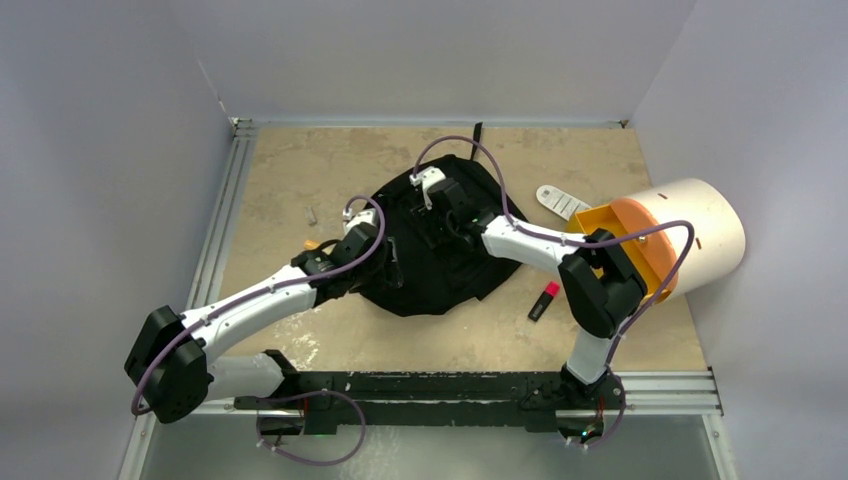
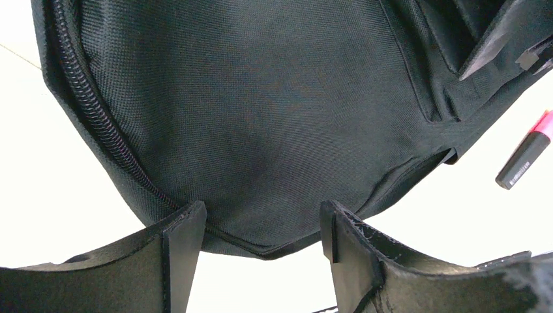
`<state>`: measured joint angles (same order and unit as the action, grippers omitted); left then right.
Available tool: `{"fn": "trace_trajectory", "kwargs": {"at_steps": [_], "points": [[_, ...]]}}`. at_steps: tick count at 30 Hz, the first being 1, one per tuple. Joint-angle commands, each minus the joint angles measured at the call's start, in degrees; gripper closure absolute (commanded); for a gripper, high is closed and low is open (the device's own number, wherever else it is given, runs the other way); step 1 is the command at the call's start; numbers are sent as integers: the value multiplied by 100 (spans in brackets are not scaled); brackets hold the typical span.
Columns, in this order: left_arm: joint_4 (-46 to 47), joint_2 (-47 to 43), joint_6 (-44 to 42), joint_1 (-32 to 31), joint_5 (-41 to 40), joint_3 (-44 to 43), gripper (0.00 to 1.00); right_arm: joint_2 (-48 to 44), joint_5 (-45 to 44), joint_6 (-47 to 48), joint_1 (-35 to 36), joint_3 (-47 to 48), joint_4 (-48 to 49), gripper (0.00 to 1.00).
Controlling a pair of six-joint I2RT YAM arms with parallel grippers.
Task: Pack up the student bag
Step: Adjust the student bag at the center of the board.
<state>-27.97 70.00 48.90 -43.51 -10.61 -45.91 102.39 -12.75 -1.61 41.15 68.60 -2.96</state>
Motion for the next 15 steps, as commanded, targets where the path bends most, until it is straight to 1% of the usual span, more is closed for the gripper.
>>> {"fn": "trace_trajectory", "kwargs": {"at_steps": [1,3,7,10,13,15], "points": [[1,-177,33,34,33,74,36,113,-1089,-12,38,28,-458,37],[-9,-182,33,31,33,80,36,54,-1350,-30,40,14,-467,45],[-11,-195,38,33,28,91,36,-95,-1528,0,42,37,-511,53],[2,-188,62,35,33,115,36,-206,-1628,32,39,56,-530,62],[31,-182,75,35,42,130,36,-298,-1660,73,37,74,-503,73],[32,-179,86,35,43,135,36,-346,-1662,81,36,89,-480,83]]}}
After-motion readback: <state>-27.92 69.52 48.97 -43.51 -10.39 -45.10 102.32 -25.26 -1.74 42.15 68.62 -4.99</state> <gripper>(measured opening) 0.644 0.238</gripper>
